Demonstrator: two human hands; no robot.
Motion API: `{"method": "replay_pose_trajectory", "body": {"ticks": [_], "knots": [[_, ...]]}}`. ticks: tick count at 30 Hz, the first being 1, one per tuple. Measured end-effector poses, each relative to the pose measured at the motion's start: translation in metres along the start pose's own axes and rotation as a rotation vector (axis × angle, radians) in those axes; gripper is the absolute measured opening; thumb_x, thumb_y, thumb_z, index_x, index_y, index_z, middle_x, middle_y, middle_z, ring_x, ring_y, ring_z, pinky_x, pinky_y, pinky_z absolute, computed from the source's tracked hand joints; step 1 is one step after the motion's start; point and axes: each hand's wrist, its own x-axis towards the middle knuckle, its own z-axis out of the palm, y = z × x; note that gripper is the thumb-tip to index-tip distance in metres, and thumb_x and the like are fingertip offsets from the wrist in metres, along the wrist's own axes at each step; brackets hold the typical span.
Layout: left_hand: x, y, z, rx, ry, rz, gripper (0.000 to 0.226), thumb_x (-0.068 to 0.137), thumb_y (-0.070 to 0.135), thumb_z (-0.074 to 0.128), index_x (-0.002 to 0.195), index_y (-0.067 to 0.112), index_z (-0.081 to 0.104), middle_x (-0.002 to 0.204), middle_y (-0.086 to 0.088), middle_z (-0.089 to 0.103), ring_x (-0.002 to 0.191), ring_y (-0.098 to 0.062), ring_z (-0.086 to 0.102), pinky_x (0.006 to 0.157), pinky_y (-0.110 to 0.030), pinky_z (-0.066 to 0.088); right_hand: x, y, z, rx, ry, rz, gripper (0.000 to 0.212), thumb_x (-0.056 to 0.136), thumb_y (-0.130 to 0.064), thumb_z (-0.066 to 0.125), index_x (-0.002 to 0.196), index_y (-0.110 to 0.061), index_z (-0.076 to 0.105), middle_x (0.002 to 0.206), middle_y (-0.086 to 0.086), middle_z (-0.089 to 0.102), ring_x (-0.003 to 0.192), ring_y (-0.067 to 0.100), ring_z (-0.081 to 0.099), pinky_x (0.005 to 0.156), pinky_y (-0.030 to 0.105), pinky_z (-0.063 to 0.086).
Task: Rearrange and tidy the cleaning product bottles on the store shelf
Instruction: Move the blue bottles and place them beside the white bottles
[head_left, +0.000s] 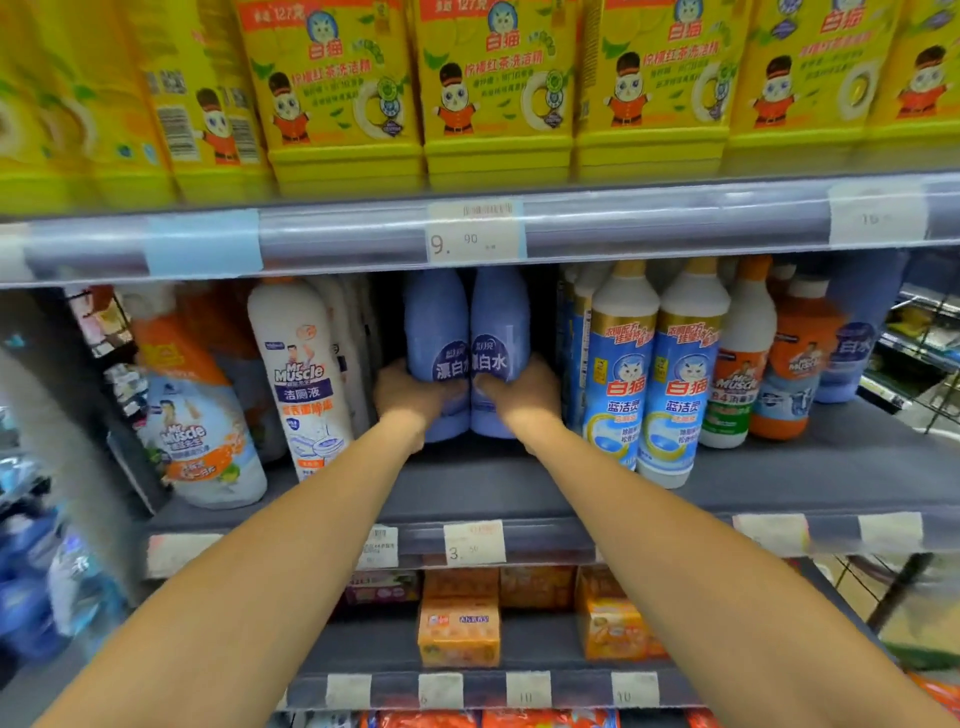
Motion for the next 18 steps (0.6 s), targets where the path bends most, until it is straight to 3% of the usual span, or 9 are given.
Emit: {"method": "replay_pose_trajectory", "body": {"ticks": [3,6,9,11,13,18], "knots": [[-0.024,0.015,-0.014,0.038,-0.026,-0.008,0.032,0.051,0.021,0.090,0.065,0.020,0.061,0.070,0.004,0.068,0.063,-0.010,0.065,0.058,-0.023,0.055,-0.016,-0.008,-0.018,-0.048,-0.025,-0.027,0.039,0.071,-0.037,0.074,0.099,-0.012,0.064,0.087,0.000,0.063,0.080,0.020,0.063,0.048,0.017,0.036],[-0.056,0.027,-0.031,0.010,-0.010,0.027,0.032,0.051,0.016,0.093,0.065,0.020,0.065,0.064,0.011,0.067,0.055,-0.001,0.063,0.045,-0.016,0.050,-0.040,-0.016,-0.036,-0.099,-0.065,-0.049,0.045,0.071,-0.042,0.073,0.100,-0.008,0.063,0.094,0.006,0.066,0.079,0.023,0.062,0.056,0.021,0.037],[-0.093,0.035,-0.050,0.045,-0.004,0.025,0.030,0.054,0.017,0.093,0.071,0.018,0.068,0.069,0.003,0.071,0.062,-0.013,0.069,0.051,-0.024,0.055,-0.070,-0.024,-0.057,-0.140,-0.087,-0.073,0.047,0.070,-0.044,0.076,0.091,-0.010,0.052,0.088,0.002,0.057,0.064,0.014,0.050,0.046,0.023,0.031],[-0.122,0.038,-0.063,0.077,-0.042,0.019,0.029,0.058,0.022,0.091,0.079,0.019,0.071,0.074,0.000,0.075,0.065,-0.015,0.072,0.057,-0.029,0.058,-0.091,-0.025,-0.077,-0.116,-0.155,-0.066,0.051,0.069,-0.047,0.077,0.098,-0.014,0.049,0.090,-0.001,0.052,0.063,0.008,0.046,0.045,0.022,0.029],[-0.154,0.041,-0.074,0.083,-0.072,0.010,0.030,0.060,0.026,0.091,0.083,0.021,0.071,0.076,0.003,0.076,0.066,-0.014,0.073,0.057,-0.030,0.058,-0.113,-0.022,-0.101,-0.085,-0.228,-0.054,0.054,0.069,-0.047,0.077,0.101,-0.012,0.052,0.091,-0.002,0.054,0.068,0.012,0.052,0.046,0.025,0.034],[-0.237,0.040,-0.079,0.005,-0.097,-0.070,0.034,0.062,0.021,0.090,0.089,0.017,0.070,0.079,-0.002,0.077,0.067,-0.017,0.074,0.050,-0.028,0.056,-0.170,-0.005,-0.174,0.190,-0.364,-0.004,0.020,0.071,-0.027,0.080,0.083,-0.022,0.065,0.083,0.000,0.073,0.067,0.012,0.070,0.057,0.028,0.057]]}}
